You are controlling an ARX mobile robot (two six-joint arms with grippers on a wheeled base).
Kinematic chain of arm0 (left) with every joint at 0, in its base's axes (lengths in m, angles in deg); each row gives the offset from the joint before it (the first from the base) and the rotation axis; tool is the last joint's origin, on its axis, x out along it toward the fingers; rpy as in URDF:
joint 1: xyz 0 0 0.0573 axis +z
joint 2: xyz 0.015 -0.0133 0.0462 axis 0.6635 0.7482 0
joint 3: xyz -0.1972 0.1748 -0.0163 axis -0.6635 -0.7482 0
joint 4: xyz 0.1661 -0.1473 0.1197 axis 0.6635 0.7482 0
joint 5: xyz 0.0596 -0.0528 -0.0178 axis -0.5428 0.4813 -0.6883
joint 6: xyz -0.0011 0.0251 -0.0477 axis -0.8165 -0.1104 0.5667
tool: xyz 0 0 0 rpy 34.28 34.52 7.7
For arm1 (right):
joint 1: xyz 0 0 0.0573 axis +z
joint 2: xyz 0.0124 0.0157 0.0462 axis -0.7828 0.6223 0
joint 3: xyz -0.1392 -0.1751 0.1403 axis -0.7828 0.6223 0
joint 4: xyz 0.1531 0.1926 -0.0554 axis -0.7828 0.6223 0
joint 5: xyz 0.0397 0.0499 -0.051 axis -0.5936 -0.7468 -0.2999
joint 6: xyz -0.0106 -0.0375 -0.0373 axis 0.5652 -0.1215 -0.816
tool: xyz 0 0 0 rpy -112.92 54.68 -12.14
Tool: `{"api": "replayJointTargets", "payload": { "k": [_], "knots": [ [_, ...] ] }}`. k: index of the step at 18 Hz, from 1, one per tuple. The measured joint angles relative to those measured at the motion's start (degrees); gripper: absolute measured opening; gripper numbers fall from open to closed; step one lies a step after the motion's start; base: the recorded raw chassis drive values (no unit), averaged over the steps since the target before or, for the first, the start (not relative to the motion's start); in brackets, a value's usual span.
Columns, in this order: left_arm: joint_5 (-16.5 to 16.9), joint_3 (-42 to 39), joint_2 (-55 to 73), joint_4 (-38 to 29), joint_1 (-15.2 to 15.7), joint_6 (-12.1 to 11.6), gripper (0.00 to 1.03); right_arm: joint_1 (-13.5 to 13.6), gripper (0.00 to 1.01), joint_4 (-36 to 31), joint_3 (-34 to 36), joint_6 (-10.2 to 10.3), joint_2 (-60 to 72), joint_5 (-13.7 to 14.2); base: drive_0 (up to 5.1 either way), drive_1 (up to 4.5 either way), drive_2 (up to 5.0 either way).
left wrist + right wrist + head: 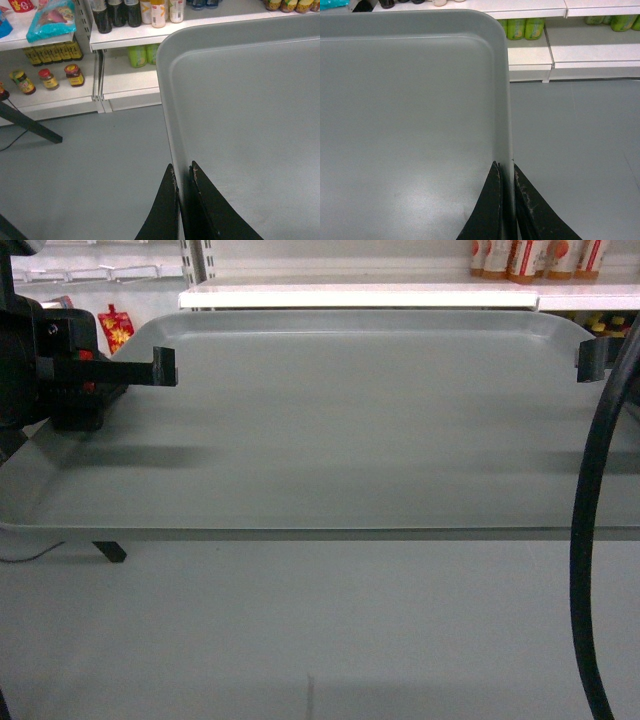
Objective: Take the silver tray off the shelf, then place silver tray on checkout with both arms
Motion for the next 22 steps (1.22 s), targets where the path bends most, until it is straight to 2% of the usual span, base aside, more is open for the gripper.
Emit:
{"api": "replayJointTargets", "payload": {
  "k": [22],
  "knots": [
    [-0.04,0.17,0.0,0.04,-0.22,0.0,0.04,-0.26,0.03,0.0,0.0,-0.07,-0.09,-0.07,0.1,-4.14,4.3]
  ]
}}
